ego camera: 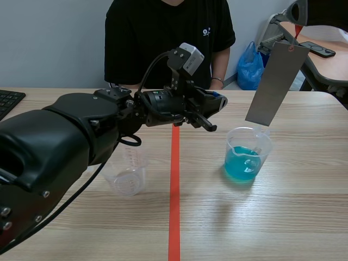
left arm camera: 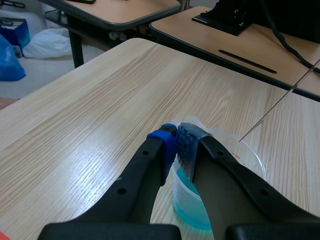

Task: Do the redox reaction experiment.
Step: 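Raise the plate and point at it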

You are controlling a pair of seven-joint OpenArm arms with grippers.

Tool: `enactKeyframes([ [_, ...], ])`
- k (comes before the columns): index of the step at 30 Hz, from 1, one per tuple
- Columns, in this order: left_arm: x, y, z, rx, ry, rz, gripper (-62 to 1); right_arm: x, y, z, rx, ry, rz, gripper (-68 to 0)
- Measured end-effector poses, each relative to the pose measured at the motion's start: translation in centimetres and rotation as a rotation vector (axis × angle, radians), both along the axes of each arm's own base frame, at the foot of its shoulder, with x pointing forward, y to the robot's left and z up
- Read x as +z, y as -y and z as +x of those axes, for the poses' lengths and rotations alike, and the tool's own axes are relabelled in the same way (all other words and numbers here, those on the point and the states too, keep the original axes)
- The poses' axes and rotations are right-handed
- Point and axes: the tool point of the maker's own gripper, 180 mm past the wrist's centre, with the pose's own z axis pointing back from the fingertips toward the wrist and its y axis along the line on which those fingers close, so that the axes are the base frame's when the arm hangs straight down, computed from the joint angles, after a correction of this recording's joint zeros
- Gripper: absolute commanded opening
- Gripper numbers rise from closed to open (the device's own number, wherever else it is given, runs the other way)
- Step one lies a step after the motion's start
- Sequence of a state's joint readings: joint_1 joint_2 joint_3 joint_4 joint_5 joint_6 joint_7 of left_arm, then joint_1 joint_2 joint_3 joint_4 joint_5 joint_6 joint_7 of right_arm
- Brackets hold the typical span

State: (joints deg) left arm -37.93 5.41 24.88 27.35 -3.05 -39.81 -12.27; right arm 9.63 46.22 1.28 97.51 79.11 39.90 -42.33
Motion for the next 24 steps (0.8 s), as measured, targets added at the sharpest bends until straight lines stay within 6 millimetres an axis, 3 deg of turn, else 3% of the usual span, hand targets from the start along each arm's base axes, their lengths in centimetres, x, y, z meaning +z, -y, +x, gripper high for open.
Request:
enactKeyframes([
  [24, 0.94, -0.02, 0.16, 0.008, 0.023, -0.047, -56.7, 0.00, 0.00, 0.00, 0.000, 0.000, 0.000, -66.0],
])
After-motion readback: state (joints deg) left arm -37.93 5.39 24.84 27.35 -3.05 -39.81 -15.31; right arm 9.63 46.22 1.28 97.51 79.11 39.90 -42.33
